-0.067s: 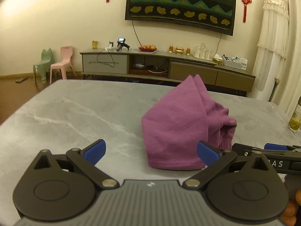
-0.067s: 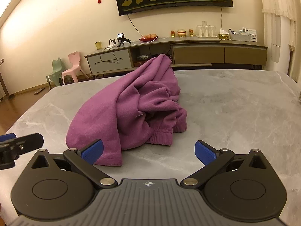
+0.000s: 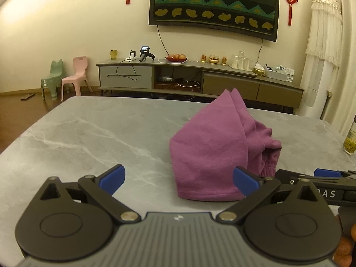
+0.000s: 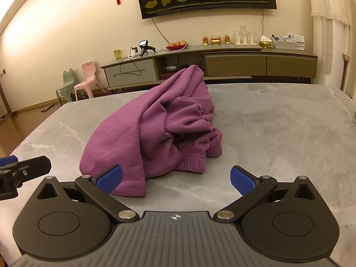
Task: Fold clothes
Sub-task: 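Move both grippers toward the crumpled purple sweatshirt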
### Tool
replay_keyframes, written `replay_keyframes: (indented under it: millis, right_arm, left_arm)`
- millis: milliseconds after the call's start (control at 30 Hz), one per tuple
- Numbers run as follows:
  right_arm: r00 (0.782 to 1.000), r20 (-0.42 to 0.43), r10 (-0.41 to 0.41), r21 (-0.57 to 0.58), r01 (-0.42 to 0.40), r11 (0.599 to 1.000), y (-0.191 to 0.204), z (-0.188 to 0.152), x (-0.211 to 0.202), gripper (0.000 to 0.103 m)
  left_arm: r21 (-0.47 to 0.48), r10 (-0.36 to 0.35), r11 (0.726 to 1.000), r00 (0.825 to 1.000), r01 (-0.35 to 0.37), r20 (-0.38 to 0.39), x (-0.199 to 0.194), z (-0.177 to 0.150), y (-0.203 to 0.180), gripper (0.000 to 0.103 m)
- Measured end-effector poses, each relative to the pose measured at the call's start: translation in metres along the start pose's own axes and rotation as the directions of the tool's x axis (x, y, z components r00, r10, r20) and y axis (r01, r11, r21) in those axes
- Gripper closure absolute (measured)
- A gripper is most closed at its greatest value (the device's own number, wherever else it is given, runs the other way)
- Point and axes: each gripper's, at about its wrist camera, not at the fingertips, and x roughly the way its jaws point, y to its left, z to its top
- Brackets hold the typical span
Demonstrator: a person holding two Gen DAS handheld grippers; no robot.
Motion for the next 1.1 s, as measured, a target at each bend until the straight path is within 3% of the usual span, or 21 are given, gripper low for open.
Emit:
replay_keyframes:
  millis: [500,567,733,900,1000,1067,1100]
  right_arm:
    - [1.0,0.016,0.006,-0.013,-0.006,1.0,0.008,0.0,-0.016,0.001]
    - [1.0,0.022,0.012,-0.015,-0.011,1.0,0.008,-0.001,-0.018,0.001]
    - [0.999,0.037,0.018,-0.027,-0.017,0.999,0.01,-0.001,-0.025,0.001]
    - [0.998,0.058,0.036,-0.042,-0.033,0.999,0.01,-0.003,-0.034,0.001]
    - [0.994,0.084,0.066,-0.042,-0.063,0.997,0.009,-0.003,-0.041,0.002]
    - [0.993,0.082,0.087,-0.043,-0.084,0.996,0.008,-0.003,-0.044,0.012]
    - [0.992,0.08,0.097,-0.043,-0.094,0.995,0.008,-0.003,-0.045,0.023]
  left_arm:
    - [0.015,0.044,0.999,0.998,-0.043,-0.046,-0.016,0.002,-0.003,0.0]
    - [0.018,0.025,1.0,0.998,-0.024,-0.05,-0.019,0.002,-0.004,0.0]
    - [0.116,0.064,0.991,0.997,-0.061,-0.03,-0.031,-0.003,-0.018,0.0]
    - [0.159,0.045,0.987,0.997,-0.035,-0.058,-0.037,-0.008,-0.026,0.0]
    - [0.165,0.04,0.986,0.998,-0.03,-0.058,-0.041,-0.01,-0.028,0.021]
    - [0.17,0.022,0.985,0.998,-0.011,-0.065,-0.043,-0.011,-0.03,0.045]
    - [0.171,0.017,0.985,0.998,-0.005,-0.068,-0.044,-0.012,-0.03,0.053]
